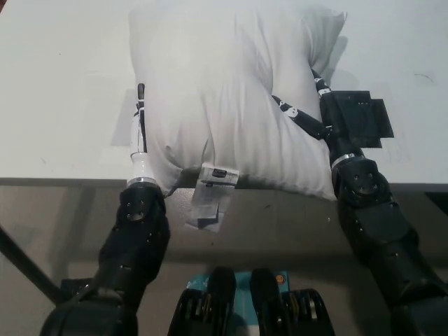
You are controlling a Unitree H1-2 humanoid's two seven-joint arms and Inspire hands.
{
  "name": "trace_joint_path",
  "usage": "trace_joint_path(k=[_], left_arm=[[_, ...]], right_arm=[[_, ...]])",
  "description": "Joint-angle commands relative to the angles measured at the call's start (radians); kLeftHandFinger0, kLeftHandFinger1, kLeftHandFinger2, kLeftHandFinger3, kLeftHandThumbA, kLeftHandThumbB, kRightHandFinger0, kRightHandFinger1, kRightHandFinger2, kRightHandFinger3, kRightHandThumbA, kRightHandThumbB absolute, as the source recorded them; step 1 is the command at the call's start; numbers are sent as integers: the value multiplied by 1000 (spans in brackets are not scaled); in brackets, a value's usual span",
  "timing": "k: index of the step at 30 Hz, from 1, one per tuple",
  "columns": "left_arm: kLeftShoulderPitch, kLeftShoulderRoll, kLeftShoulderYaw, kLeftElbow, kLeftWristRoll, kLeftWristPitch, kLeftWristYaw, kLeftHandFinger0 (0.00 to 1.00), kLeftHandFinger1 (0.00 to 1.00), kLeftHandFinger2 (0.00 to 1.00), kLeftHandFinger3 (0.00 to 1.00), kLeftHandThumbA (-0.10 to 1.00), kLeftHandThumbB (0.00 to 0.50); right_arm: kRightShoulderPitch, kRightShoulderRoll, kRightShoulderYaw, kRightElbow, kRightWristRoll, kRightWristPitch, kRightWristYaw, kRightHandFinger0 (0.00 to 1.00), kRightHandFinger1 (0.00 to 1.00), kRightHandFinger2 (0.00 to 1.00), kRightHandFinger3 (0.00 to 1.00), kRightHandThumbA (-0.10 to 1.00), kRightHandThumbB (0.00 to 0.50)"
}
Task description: The robot uses both hands to lift the pillow and then drops it on the table
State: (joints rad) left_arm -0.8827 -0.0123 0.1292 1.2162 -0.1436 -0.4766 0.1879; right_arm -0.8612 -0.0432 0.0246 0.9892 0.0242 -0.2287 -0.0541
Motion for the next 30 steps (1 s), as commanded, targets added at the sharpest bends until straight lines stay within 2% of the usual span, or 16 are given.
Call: trace_joint_path(k=[1,5,7,8,9,11,13,18,19,21,24,25,26,27,28,30], left_arm=[[-25,-129,-15,-41,-13,7,-70,1000,1000,1000,1000,1000,143],[-17,-143,-17,-71,-26,7,-83,1000,1000,1000,1000,1000,143],[-11,-149,-24,-104,-28,7,-94,1000,1000,1000,1000,1000,126],[-5,-151,-32,-137,-25,7,-99,1000,1000,1000,1000,1000,110],[-2,-152,-34,-145,-26,7,-100,1000,1000,1000,1000,1000,111],[0,-151,-36,-149,-28,7,-100,1000,1000,1000,1000,1000,110],[1,-157,-64,-254,-6,7,-104,1000,1000,1000,1000,1000,91],[10,-158,-86,-320,-1,7,-90,1000,1000,1000,1000,1000,106],[20,-151,-129,-460,61,7,-81,1000,1000,1000,1000,1000,64],[24,-148,-149,-517,75,7,-79,1000,1000,1000,1000,1000,68],[31,-142,-190,-628,127,7,-51,1000,1000,1000,1000,1000,61],[38,-151,-198,-687,153,7,-23,1000,1000,1000,1000,1000,70],[43,-156,-203,-717,169,7,-8,1000,1000,1000,1000,1000,70],[58,-167,-221,-834,199,61,0,1000,1000,1000,1000,1000,111],[66,-176,-239,-932,221,83,-3,1000,1000,1000,1000,1000,104],[55,-181,-249,-996,218,97,-13,1000,1000,1000,1000,1000,112]], right_arm=[[15,129,43,-39,2,47,73,1000,1000,1000,1000,1000,264],[14,133,52,-48,-1,35,71,1000,1000,1000,1000,1000,232],[14,132,57,-67,-5,27,68,1000,1000,1000,1000,1000,250],[15,133,62,-87,-14,20,57,1000,1000,1000,1000,1000,290],[15,133,63,-92,-14,20,55,1000,1000,1000,1000,1000,296],[16,133,64,-95,-14,22,55,1000,1000,1000,1000,1000,298],[43,127,71,-278,-4,66,57,1000,1000,1000,1000,1000,264],[57,123,77,-373,0,113,58,1000,1000,1000,1000,1000,268],[49,107,98,-486,-51,106,30,1000,1000,1000,1000,1000,333],[48,103,103,-537,-56,103,24,1000,1000,1000,1000,1000,338],[55,92,107,-666,-44,122,33,1000,1000,1000,1000,1000,317],[69,96,104,-757,-32,164,26,1000,1000,1000,1000,1000,279],[78,100,102,-798,-25,177,24,1000,1000,1000,1000,1000,278],[91,96,106,-909,-40,190,12,1000,1000,1000,1000,1000,303],[99,97,103,-1008,-20,196,14,1000,1000,1000,1000,1000,344],[85,94,100,-1068,-21,207,8,1000,1000,1000,1000,1000,366]])
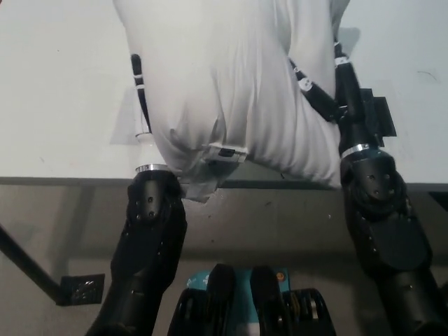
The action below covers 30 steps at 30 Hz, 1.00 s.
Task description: The robot uses both hands to lift the pillow and then drops it on the table
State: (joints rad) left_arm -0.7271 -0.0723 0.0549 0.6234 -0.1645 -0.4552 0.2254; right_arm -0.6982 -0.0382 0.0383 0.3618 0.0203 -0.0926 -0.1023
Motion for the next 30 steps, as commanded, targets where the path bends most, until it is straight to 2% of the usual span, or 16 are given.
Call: trace_joint_path(k=[1,2,5,7,9,12,13,15,16,20,22,25,26,29,30], left_arm=[[-100,-124,-183,-443,244,97,-54,1000,1000,1000,1000,1000,121],[-105,-128,-196,-505,252,125,-61,1000,1000,1000,1000,1000,119],[-105,-140,-216,-601,250,127,-77,1000,1000,1000,1000,1000,73],[-106,-144,-232,-658,243,136,-91,1000,1000,1000,1000,1000,77],[-111,-148,-247,-715,239,161,-102,1000,1000,1000,1000,1000,116],[-111,-146,-252,-726,235,170,-102,1000,1000,1000,1000,1000,118],[-104,-149,-260,-770,278,151,-100,1000,1000,1000,1000,1000,99],[-97,-150,-267,-801,300,141,-99,1000,1000,1000,1000,1000,111],[-92,-153,-268,-817,308,154,-94,1000,1000,1000,1000,1000,116],[-87,-153,-271,-827,310,167,-88,1000,1000,1000,1000,1000,117],[-90,-162,-262,-850,338,182,-69,1000,1000,1000,1000,1000,106],[-89,-162,-264,-856,340,190,-68,1000,1000,1000,1000,1000,106],[-87,-162,-264,-864,339,191,-66,1000,1000,1000,1000,1000,114],[-85,-162,-265,-870,343,198,-65,1000,1000,1000,1000,1000,114],[-85,-162,-265,-871,344,200,-65,1000,1000,1000,1000,1000,106]], right_arm=[[-78,87,86,-479,-26,81,52,1000,1000,1000,1000,1000,381],[-82,88,84,-546,-23,116,46,1000,1000,1000,1000,1000,409],[-90,83,88,-662,-11,149,52,1000,1000,1000,1000,1000,396],[-86,83,94,-733,-11,177,54,1000,1000,1000,1000,1000,410],[-90,72,105,-791,-37,173,64,1000,1000,1000,1000,1000,407],[-90,71,108,-803,-39,181,64,1000,1000,1000,1000,1000,407],[-94,70,119,-857,-61,202,70,1000,1000,1000,1000,1000,390],[-97,68,129,-907,-88,222,73,1000,1000,1000,1000,1000,370],[-95,68,134,-922,-107,225,72,1000,1000,1000,1000,1000,388],[-93,66,137,-930,-111,239,71,1000,1000,1000,1000,1000,389],[-78,66,150,-961,-186,246,69,1000,1000,1000,1000,1000,383],[-78,66,151,-967,-189,256,69,1000,1000,1000,1000,1000,383],[-73,63,158,-964,-216,248,69,1000,1000,1000,1000,1000,347],[-72,61,162,-969,-222,257,68,1000,1000,1000,1000,1000,344],[-72,61,163,-970,-223,260,67,1000,1000,1000,1000,1000,321]])
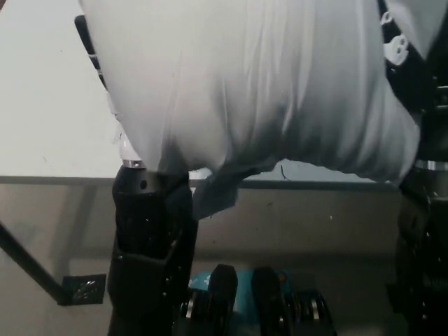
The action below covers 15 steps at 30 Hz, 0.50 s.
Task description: The robot uses both hands to lift the pillow and then drops it on the table
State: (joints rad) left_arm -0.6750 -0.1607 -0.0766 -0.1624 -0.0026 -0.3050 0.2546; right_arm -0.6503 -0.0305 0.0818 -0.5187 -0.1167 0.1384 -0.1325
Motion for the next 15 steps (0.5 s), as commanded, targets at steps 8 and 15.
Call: trace_joint_path(k=[8,15], left_arm=[[-149,-62,-130,-58,176,43,-81,1000,1000,1000,1000,1000,115],[-151,-44,-107,13,219,49,-48,1000,1000,1000,1000,1000,68]], right_arm=[[-124,45,116,-41,-105,14,90,1000,1000,1000,1000,1000,357],[-130,33,98,57,-110,-19,75,1000,1000,1000,1000,1000,346]])
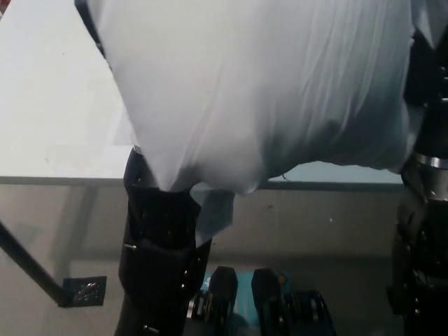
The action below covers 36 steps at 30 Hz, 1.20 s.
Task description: The robot uses both hands to lift the pillow and then drops it on the table
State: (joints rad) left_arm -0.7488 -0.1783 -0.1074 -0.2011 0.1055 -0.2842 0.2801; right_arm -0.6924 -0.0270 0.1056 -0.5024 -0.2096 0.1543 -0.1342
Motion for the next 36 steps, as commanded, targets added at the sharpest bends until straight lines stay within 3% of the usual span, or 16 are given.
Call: trace_joint_path(k=[1,4,7,11,20,23,29,36], left_arm=[[-82,-10,-55,132,128,4,-48,1000,1000,1000,1000,1000,62],[-84,-9,-56,138,130,-2,-42,1000,1000,1000,1000,1000,62],[-91,31,-14,297,142,-23,15,1000,1000,1000,1000,1000,9],[-102,57,1,385,128,-37,32,1000,1000,1000,1000,1000,6],[-137,131,51,658,83,-26,50,1000,1000,1000,1000,1000,23],[-119,138,70,705,38,-9,29,1000,1000,1000,1000,1000,82],[-86,155,73,758,33,-32,15,1000,1000,1000,1000,1000,57],[-74,199,78,898,61,-79,46,1000,1000,1000,1000,1000,79]], right_arm=[[-86,20,65,109,-29,-39,67,1000,1000,1000,1000,1000,325],[-87,20,65,113,-29,-44,66,1000,1000,1000,1000,1000,324],[-87,-14,62,252,-93,-29,44,1000,1000,1000,1000,1000,323],[-84,-23,55,325,-84,-32,41,1000,1000,1000,1000,1000,329],[-98,-27,20,546,-37,-82,28,1000,1000,1000,1000,1000,341],[-93,-31,14,600,-36,-89,23,1000,1000,1000,1000,1000,349],[-97,-44,-4,691,-32,-118,17,1000,1000,1000,1000,1000,339],[-121,-68,-23,866,-19,-182,8,1000,1000,1000,1000,1000,352]])
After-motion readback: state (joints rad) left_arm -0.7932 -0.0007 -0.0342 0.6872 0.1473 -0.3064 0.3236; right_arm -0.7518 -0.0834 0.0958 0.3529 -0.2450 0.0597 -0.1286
